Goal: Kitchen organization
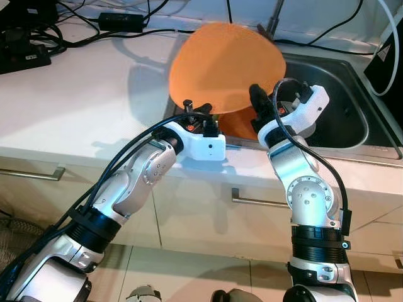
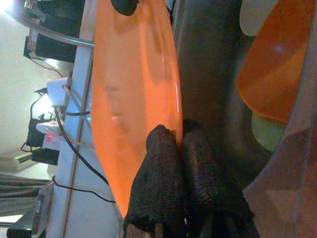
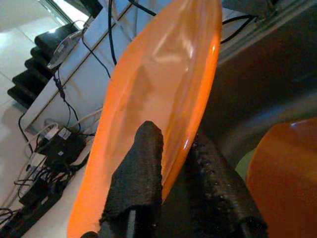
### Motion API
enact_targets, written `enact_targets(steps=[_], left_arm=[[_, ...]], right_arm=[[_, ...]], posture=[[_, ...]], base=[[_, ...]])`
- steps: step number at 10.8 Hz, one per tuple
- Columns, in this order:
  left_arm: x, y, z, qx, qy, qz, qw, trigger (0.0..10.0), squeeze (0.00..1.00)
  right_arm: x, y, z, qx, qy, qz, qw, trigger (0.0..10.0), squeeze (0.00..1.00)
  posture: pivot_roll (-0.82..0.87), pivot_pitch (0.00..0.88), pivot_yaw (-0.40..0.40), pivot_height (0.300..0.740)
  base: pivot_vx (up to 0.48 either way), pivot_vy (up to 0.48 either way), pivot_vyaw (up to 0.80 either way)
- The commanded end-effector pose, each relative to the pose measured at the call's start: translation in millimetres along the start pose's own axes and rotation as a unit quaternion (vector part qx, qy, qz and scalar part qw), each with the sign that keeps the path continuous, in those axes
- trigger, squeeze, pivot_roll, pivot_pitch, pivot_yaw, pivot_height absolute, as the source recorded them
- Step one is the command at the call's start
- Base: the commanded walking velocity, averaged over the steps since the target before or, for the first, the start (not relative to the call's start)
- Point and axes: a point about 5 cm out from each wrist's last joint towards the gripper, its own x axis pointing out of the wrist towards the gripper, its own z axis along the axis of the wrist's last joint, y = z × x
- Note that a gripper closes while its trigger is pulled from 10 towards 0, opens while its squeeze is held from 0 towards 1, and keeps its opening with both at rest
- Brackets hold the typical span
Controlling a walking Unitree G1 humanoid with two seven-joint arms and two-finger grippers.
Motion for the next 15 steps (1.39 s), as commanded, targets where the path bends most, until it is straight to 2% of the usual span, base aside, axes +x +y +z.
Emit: enact_targets(steps=[1,7,8,13,14,15], left_arm=[[0.2,10.3,7,0.002,-0.016,0.023,1.0,10.0,0.0],[0.5,10.5,5,0.003,-0.015,0.024,1.0,10.0,0.0],[0.4,10.4,5,-0.006,-0.015,0.025,1.0,10.0,1.0],[0.4,10.4,6,-0.011,-0.017,0.026,0.999,10.0,1.0],[0.3,10.3,6,-0.011,-0.017,0.025,0.999,10.0,0.0],[0.2,9.7,6,-0.012,-0.017,0.025,0.999,10.0,0.0]], right_arm=[[5.8,13.8,2,0.018,-0.011,0.016,1.0,0.0,0.0],[6.4,12.0,3,0.029,-0.013,0.011,0.999,0.0,0.0],[6.4,11.7,3,0.03,-0.013,0.009,0.999,0.0,0.0],[8.6,7.0,7,0.044,-0.026,-0.008,0.999,0.0,0.0],[9.8,4.5,10,0.05,-0.034,-0.017,0.998,0.0,0.0],[10.9,1.3,14,0.057,-0.042,-0.027,0.997,0.0,0.0]], posture=[[0.01,0.098,-0.104,0.74],[0.01,0.098,-0.104,0.74],[0.01,0.098,-0.104,0.74],[0.01,0.099,-0.105,0.74],[0.01,0.099,-0.105,0.74],[0.02,0.095,-0.107,0.74]], base=[[0.0,0.0,0.0],[0.0,0.0,0.0],[0.0,0.0,0.0],[0.0,0.0,0.0],[0.0,0.0,0.0],[0.0,0.0,0.0]])
